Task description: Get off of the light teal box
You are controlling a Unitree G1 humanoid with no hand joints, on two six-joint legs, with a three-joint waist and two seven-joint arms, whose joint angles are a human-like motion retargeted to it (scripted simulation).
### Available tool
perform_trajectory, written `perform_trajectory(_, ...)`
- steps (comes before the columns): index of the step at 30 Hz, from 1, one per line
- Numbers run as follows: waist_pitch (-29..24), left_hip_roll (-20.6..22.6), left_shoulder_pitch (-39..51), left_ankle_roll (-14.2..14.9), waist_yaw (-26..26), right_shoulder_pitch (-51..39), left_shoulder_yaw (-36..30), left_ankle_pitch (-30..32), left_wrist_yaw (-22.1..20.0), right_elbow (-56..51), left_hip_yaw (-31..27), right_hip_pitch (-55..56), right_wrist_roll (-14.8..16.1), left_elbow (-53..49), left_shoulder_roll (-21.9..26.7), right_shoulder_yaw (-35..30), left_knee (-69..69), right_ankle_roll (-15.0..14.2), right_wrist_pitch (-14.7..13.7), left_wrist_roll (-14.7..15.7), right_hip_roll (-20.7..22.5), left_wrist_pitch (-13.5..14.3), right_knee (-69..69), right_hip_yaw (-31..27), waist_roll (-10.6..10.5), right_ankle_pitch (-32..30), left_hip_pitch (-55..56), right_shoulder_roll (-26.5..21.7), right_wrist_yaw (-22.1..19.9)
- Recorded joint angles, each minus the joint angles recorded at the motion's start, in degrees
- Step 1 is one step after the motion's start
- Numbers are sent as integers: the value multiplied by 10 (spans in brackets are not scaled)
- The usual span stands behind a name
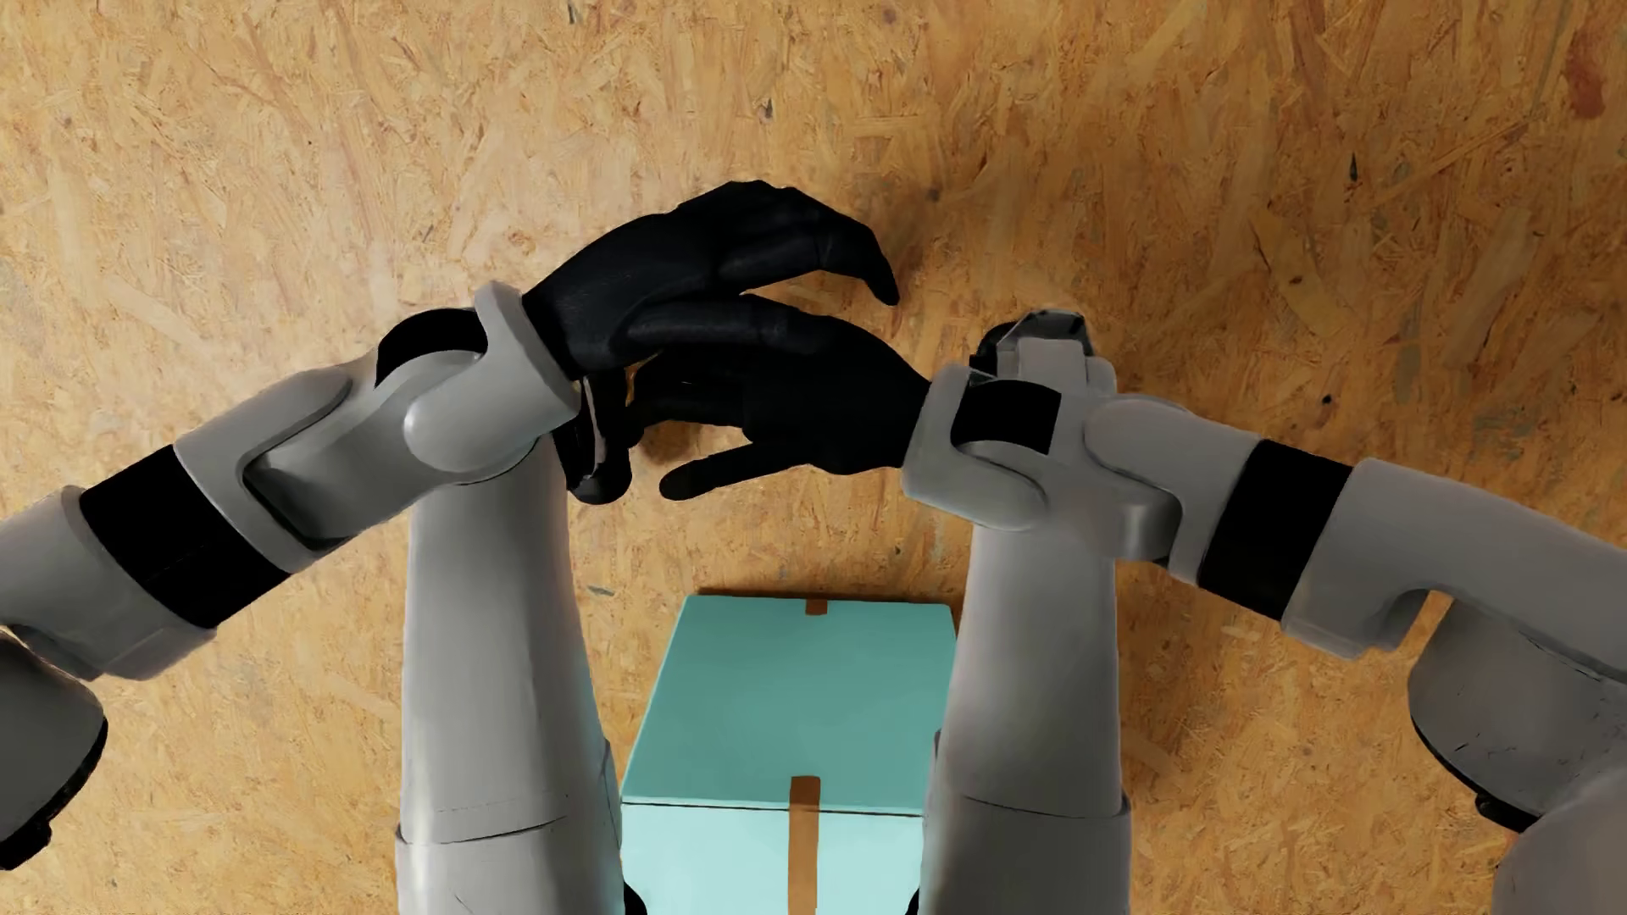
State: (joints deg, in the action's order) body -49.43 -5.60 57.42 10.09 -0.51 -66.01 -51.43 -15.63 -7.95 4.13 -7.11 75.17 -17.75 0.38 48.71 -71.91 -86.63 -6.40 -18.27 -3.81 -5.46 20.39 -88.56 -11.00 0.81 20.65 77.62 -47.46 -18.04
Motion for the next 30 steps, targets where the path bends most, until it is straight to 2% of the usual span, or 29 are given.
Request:
perform_trajectory(2, 24, 12, -35, -15, 2, 68, 27, 26, 57, 143, 18, -85, -44, 134, -89, 66, 114, 11, -13, -58, -3, -6, 108, 19, 0, -24, -91, 88, 55)
perform_trajectory(4, 58, 20, -68, -25, 3, 126, 52, 53, 122, 303, 33, -180, -80, 295, -186, 126, 232, 18, -21, -113, -8, -11, 216, 40, -1, -49, -192, 187, 133)
perform_trajectory(6, 97, 23, -98, -29, 6, 178, 64, 85, 156, 430, 53, -278, -117, 457, -281, 161, 347, 19, -22, -172, -14, -21, 319, 69, -1, -76, -297, 265, 200)
perform_trajectory(7, 122, 25, -117, -29, 6, 206, 71, 103, 187, 466, 62, -330, -123, 515, -319, 178, 405, 21, -11, -192, -15, -37, 373, 80, -5, -90, -350, 292, 249)
perform_trajectory(8, 149, 32, -143, -31, 4, 240, 78, 121, 209, 498, 69, -384, -100, 549, -347, 206, 465, 25, 21, -201, -16, -58, 426, 92, -9, -102, -407, 311, 273)
perform_trajectory(9, 176, 39, -175, -37, 1, 280, 90, 137, 226, 519, 75, -440, -64, 567, -362, 237, 528, 31, 58, -191, -15, -78, 477, 104, -11, -112, -468, 323, 280)
perform_trajectory(10, 205, 46, -213, -45, -1, 320, 110, 152, 232, 522, 80, -492, -38, 572, -367, 265, 587, 41, 78, -179, -6, -92, 528, 115, -14, -123, -526, 326, 282)
perform_trajectory(12, 268, 54, -295, -57, -1, 397, 157, 175, 224, 496, 88, -590, 4, 576, -360, 315, 690, 57, 81, -128, 11, -113, 620, 135, -18, -139, -631, 309, 292)
perform_trajectory(14, 333, 57, -372, -62, -1, 467, 206, 190, 203, 451, 100, -665, 21, 573, -342, 356, 774, 64, 79, -78, 22, -126, 691, 149, -18, -148, -717, 281, 292)
perform_trajectory(17, 406, 58, -457, -56, -6, 553, 270, 181, 176, 432, 116, -752, 39, 582, -328, 434, 822, 67, 69, -59, 27, -116, 756, 171, -21, -146, -794, 251, 284)
perform_trajectory(18, 410, 58, -478, -51, -9, 575, 288, 177, 169, 450, 121, -790, 44, 597, -326, 465, 840, 64, 69, -55, 28, -111, 776, 183, -21, -146, -835, 252, 272)
perform_trajectory(19, 423, 60, -493, -51, -12, 592, 298, 175, 163, 485, 126, -817, 53, 616, -329, 485, 845, 67, 81, -52, 27, -113, 796, 189, -28, -147, -851, 255, 242)
perform_trajectory(20, 424, 60, -503, -44, -13, 607, 307, 177, 161, 523, 131, -848, 66, 651, -330, 506, 866, 61, 87, -53, 28, -115, 799, 202, -22, -139, -891, 264, 237)
perform_trajectory(21, 441, 61, -507, -43, -15, 614, 311, 169, 165, 563, 133, -851, 73, 675, -334, 513, 864, 64, 108, -56, 25, -125, 798, 201, -27, -132, -894, 267, 219)
perform_trajectory(22, 447, 60, -511, -40, -16, 618, 318, 164, 170, 597, 136, -859, 72, 696, -337, 520, 866, 60, 115, -61, 23, -129, 796, 205, -28, -125, -905, 269, 219)
perform_trajectory(24, 460, 59, -526, -37, -17, 630, 332, 156, 169, 645, 136, -864, 51, 722, -343, 519, 866, 54, 121, -67, 18, -133, 793, 204, -32, -119, -913, 268, 231)
perform_trajectory(26, 463, 60, -537, -37, -16, 644, 341, 155, 171, 654, 140, -867, 26, 725, -344, 519, 866, 54, 116, -65, 18, -134, 793, 207, -32, -119, -917, 262, 255)
perform_trajectory(28, 466, 60, -545, -37, -17, 660, 341, 154, 184, 633, 140, -865, 26, 709, -344, 526, 866, 54, 105, -65, 18, -128, 793, 207, -33, -119, -916, 250, 277)
perform_trajectory(30, 465, 59, -546, -38, -18, 665, 335, 154, 186, 615, 139, -864, 30, 693, -348, 530, 866, 55, 100, -65, 19, -124, 793, 204, -33, -119, -915, 248, 278)
